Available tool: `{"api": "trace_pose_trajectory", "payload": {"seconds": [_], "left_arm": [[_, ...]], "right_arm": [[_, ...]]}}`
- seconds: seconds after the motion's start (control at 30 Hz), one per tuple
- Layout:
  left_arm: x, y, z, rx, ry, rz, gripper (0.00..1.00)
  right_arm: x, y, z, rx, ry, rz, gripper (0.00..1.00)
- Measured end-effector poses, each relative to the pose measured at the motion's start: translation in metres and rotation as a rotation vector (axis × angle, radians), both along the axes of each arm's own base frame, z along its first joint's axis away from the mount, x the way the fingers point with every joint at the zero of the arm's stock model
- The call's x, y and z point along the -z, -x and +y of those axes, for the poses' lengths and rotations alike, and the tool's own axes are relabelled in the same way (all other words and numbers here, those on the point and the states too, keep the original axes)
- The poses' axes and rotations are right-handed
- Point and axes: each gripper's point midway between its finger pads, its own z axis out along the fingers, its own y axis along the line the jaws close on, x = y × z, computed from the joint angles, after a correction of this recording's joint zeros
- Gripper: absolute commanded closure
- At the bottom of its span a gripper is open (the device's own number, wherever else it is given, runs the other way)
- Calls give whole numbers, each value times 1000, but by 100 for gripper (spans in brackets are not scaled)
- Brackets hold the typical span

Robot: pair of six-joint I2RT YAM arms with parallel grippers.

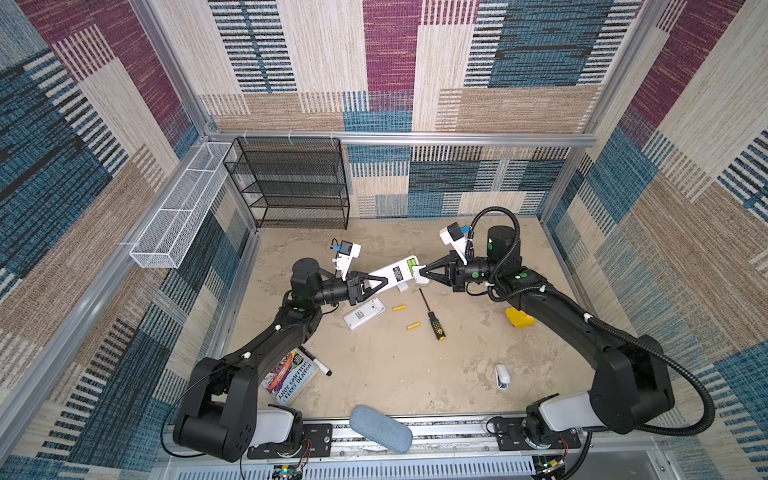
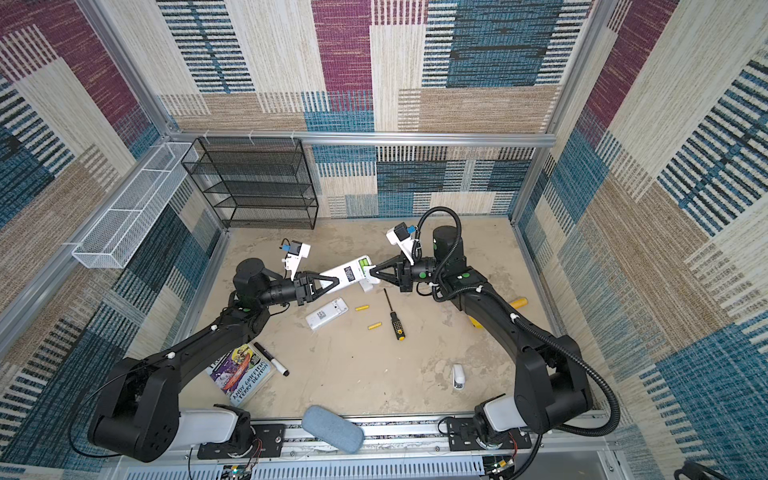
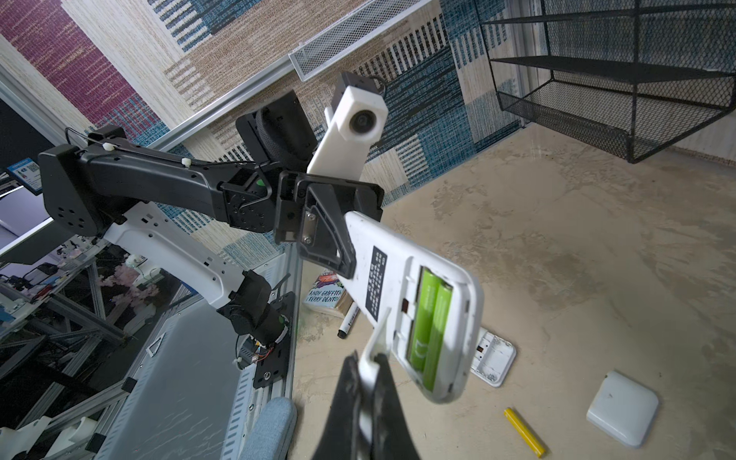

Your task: Unload the batteries from the remote control

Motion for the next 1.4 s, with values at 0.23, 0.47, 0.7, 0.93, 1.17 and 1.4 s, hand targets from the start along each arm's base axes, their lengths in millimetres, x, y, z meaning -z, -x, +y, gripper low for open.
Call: {"api": "trace_pose_trajectory", "payload": {"seconds": [0.23,0.47,0.7,0.93,1.17,1.4], "left_arm": [[11,-2,5,-36,-89,25,100],[31,5,13,-55,-215,37,100],[51,11,16,-47,-256,80,100],[55,12,16,-43,-262,81,100],[59,13,16,-42,-264,90,100],[62,12,15,-39,-265,96,100]], "right_arm": [[26,-14,-7,102,82,18,100],[98,-37,-40,315,233,128,100],[177,-47,-78,474,344,317,100],[199,-55,-83,502,342,369,100],[223,-57,-85,515,356,441,99],[237,-59,-89,534,374,481,91]]}}
